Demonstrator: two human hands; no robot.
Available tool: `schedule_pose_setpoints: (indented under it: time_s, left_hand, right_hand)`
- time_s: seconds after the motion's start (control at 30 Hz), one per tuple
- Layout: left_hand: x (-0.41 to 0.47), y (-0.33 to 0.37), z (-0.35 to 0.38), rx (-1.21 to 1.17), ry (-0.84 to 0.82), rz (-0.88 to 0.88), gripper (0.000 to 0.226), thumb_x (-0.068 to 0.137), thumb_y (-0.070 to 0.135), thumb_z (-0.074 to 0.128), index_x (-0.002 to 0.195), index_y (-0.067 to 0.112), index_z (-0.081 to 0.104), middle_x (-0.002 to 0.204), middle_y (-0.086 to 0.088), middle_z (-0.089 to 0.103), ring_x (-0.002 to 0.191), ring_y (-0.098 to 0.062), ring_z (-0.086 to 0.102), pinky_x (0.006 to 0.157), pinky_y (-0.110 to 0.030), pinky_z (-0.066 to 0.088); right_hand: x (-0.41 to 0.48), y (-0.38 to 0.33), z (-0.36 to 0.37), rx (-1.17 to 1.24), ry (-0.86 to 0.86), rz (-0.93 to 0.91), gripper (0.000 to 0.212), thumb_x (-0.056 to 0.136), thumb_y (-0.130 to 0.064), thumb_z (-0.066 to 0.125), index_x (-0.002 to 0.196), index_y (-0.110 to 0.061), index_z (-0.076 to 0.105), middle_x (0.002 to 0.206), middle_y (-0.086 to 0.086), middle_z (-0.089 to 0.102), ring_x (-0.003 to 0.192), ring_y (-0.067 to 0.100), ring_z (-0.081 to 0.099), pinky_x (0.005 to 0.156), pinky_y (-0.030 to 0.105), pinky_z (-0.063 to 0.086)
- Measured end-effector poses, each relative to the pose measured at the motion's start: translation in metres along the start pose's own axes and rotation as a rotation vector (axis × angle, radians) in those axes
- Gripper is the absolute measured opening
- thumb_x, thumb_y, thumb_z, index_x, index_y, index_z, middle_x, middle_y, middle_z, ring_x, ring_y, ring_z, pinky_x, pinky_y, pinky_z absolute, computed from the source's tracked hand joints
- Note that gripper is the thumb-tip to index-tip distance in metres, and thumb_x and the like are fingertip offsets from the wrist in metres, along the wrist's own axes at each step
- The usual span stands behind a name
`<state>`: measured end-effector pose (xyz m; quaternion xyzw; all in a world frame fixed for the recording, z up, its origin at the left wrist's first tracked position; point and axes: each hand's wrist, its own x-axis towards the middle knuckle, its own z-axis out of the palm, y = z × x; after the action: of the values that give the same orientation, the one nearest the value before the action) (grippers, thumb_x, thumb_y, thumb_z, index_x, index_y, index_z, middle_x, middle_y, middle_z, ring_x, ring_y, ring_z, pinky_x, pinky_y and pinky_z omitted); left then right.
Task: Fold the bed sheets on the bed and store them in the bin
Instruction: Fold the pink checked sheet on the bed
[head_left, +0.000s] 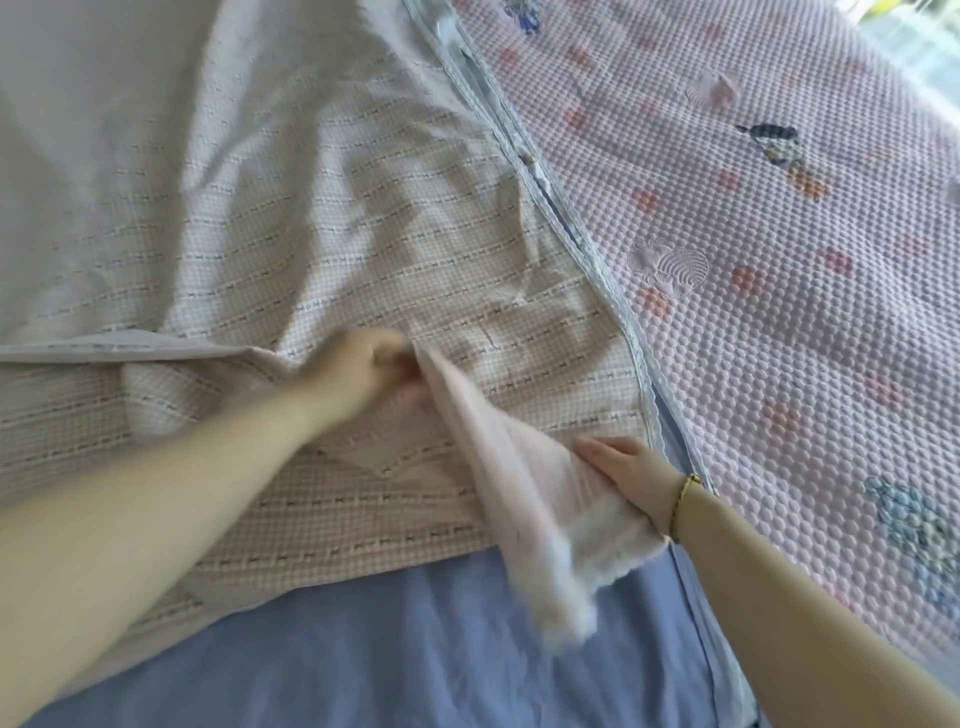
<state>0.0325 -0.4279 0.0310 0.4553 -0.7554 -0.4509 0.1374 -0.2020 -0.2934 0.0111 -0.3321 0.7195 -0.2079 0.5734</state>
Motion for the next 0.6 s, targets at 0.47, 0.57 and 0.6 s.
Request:
schedule_pose_setpoints:
  time_s: [0.47, 0.57, 0.6]
  left_hand:
    - [0.097, 0.032, 0.068, 0.37, -0.201, -0.221, 0.074, 0.088, 0.045, 0.054, 0.147, 0.024, 0.015, 0.14, -0.005, 0.042, 0.129, -0.026, 0.04, 0.101, -0.029, 0.031]
    - [0.114, 0.035, 0.08, 0.455, -0.243, -0.268, 0.066, 0.086, 0.043, 0.059, 0.142, 0.023, 0.031, 0.134, -0.004, 0.05, 0.122, -0.026, 0.046, 0.101, -0.029, 0.032]
    - [0.118, 0.034, 0.084, 0.438, -0.277, -0.268, 0.054, 0.086, 0.038, 0.06, 0.135, 0.021, 0.043, 0.128, -0.005, 0.055, 0.117, -0.025, 0.05, 0.097, -0.028, 0.034]
  right_hand:
    - [0.02, 0.006, -0.019, 0.497, -0.061, 0.222, 0.039, 0.096, -0.025, 0.039, 0.076, 0.0, 0.061, 0.067, 0.009, 0.068, 0.056, 0.014, 0.063, 0.052, 0.019, 0.052]
    - [0.022, 0.014, -0.026, 0.692, -0.206, 0.166, 0.061, 0.094, -0.051, 0.028, 0.091, -0.002, 0.063, 0.088, 0.012, 0.071, 0.077, 0.021, 0.066, 0.068, 0.025, 0.055]
    - [0.02, 0.018, -0.03, 0.732, -0.247, 0.128, 0.068, 0.086, -0.065, 0.03, 0.094, -0.007, 0.064, 0.086, 0.006, 0.073, 0.078, 0.017, 0.068, 0.07, 0.024, 0.055]
